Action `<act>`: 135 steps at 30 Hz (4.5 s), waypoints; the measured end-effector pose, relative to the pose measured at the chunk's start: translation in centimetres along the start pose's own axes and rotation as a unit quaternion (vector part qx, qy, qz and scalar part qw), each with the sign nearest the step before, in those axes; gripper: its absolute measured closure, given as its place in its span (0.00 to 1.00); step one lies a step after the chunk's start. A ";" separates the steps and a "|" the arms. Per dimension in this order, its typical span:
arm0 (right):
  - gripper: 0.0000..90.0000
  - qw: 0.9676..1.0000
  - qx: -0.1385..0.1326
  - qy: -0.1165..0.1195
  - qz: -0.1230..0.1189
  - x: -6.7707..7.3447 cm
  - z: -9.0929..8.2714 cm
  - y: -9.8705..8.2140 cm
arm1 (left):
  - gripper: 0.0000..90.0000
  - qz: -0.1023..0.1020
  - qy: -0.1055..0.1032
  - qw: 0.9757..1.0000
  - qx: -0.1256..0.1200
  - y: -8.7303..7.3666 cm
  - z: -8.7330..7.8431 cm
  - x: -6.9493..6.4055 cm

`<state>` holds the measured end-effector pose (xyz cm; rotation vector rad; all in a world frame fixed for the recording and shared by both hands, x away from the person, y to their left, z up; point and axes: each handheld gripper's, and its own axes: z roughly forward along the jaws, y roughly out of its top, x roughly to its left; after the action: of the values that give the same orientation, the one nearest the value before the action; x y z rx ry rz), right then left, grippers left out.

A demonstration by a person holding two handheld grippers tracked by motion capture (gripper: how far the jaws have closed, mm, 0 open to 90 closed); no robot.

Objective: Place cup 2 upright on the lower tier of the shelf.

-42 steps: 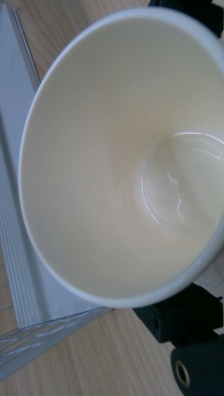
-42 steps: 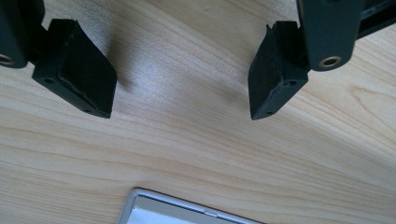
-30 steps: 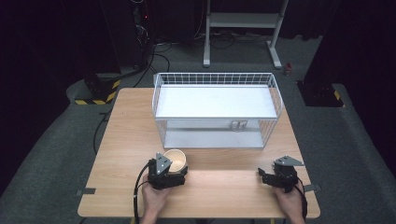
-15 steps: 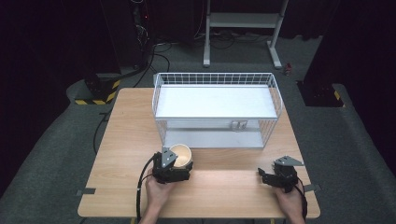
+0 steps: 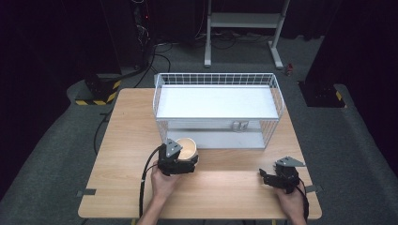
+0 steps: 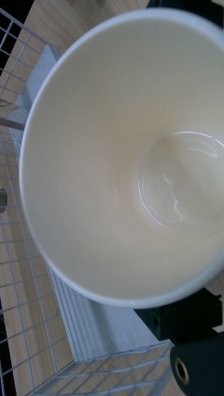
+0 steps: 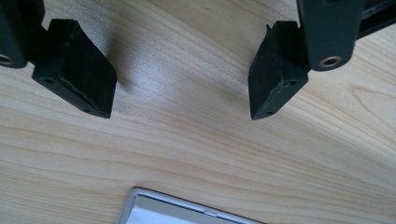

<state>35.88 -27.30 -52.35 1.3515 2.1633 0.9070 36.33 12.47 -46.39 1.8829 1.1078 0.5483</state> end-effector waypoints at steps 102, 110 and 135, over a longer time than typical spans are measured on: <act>0.26 1.000 0.000 0.000 -0.001 0.0 0.0 0.0 | 0.02 0.002 0.057 0.997 0.052 2.0 6.7 1.8; 0.26 1.000 0.000 0.000 -0.001 0.0 0.0 0.0 | 0.09 0.001 0.059 0.997 0.054 1.3 6.3 1.6; 0.26 1.000 0.001 0.000 0.001 0.0 0.0 0.0 | 0.30 0.012 0.082 0.995 0.062 0.7 6.6 0.9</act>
<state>35.86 -27.29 -52.35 1.3535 2.1640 0.9068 41.82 10.08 -49.34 1.9881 1.2517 0.6711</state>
